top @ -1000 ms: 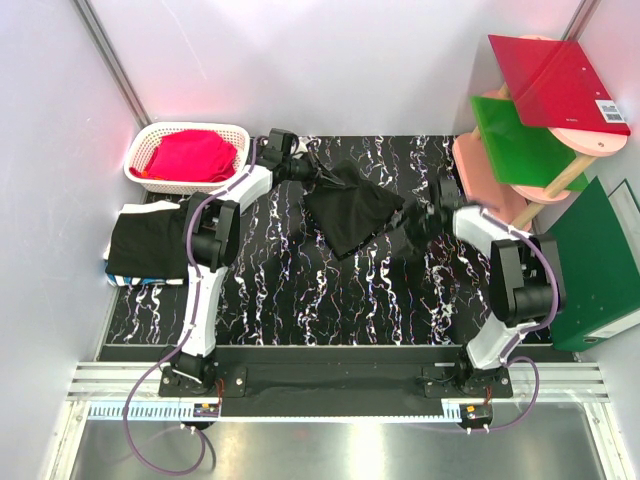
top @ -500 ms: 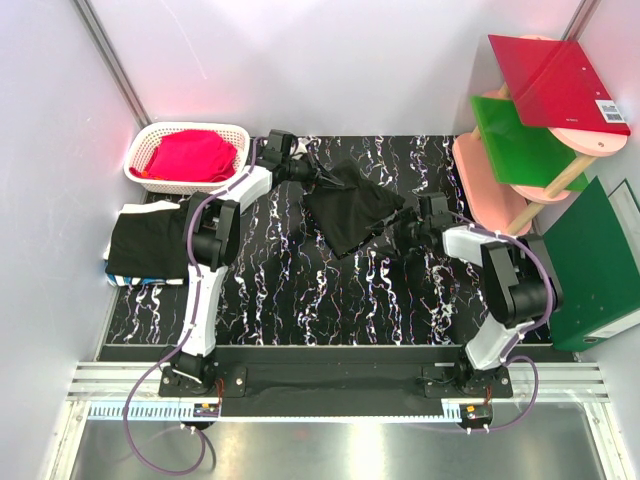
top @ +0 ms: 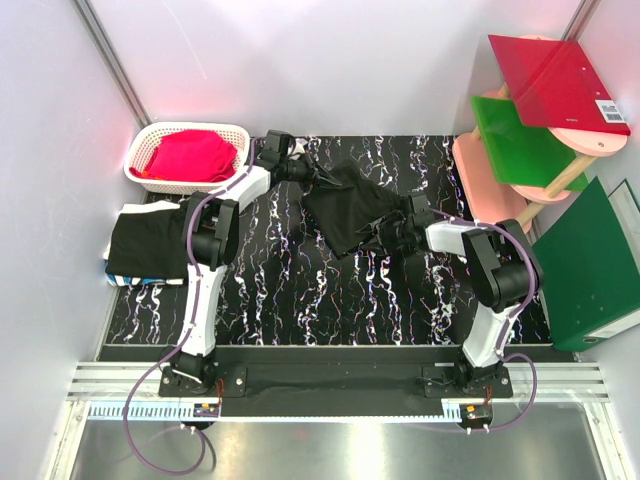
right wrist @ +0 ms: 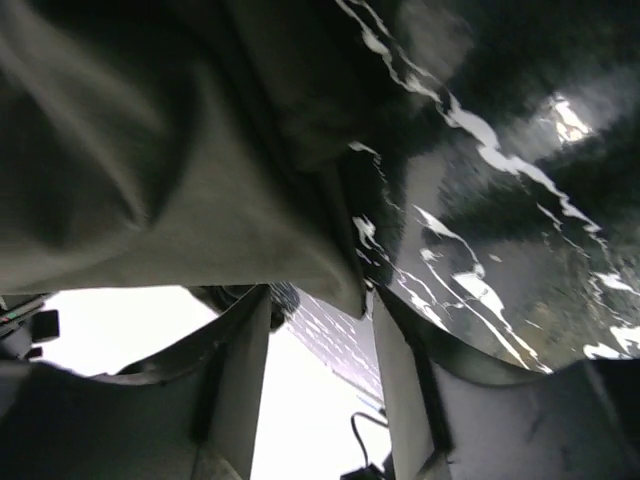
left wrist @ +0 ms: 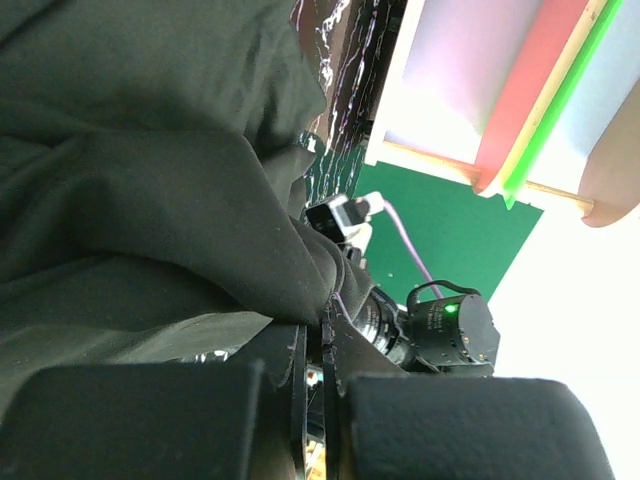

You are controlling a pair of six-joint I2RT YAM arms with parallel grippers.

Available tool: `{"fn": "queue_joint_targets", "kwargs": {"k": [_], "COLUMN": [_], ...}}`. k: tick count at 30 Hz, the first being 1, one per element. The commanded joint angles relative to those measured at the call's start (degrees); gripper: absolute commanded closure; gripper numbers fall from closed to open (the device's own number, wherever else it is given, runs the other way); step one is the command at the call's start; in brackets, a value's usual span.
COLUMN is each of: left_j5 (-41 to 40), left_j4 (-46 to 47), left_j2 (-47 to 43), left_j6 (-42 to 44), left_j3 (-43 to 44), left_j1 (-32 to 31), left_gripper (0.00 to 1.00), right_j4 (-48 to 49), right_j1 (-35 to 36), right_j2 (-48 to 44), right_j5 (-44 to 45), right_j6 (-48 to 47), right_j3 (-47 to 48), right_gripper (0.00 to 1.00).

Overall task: Fold and stack the t-shirts
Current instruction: Fold the long partially folded tshirt into a neat square

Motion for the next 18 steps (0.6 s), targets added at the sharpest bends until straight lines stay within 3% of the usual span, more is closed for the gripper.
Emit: {"fn": "queue_joint_targets", "kwargs": {"k": [1,2,9,12,18], "left_j5": [2.6,2.8,2.9,2.9,3.0], "left_j4": [2.2,2.3,1.4,1.0,0.9], "left_j2": [0.3,0.3,0.3,0.2,0.2], "left_j6": [0.2,0.2,0.7,1.0,1.2], "left_j3": [1.1,1.2,1.0,1.0,0.9], "left_j1": [0.6,0.6,0.7,0.8,0.9], "left_gripper": [1.0,1.0,1.0,1.0,1.0], "right_j4": [-1.8,-1.9,-1.9,-2.0,-2.2], "right_j1": [0.5,0.8,1.2,1.3,1.2], "right_j2": [0.5,0.9,3.6,2.5,-1.7], "right_j5": [5.6,6.0,7.8,8.8,9.9], "right_j6": [-2.3,-2.7,-5.0,-6.5,-8.6], "right_j3": [3.1,3.8,6.2,6.6,6.8], "right_gripper": [0.5,0.61,0.94,0.99,1.0]}}
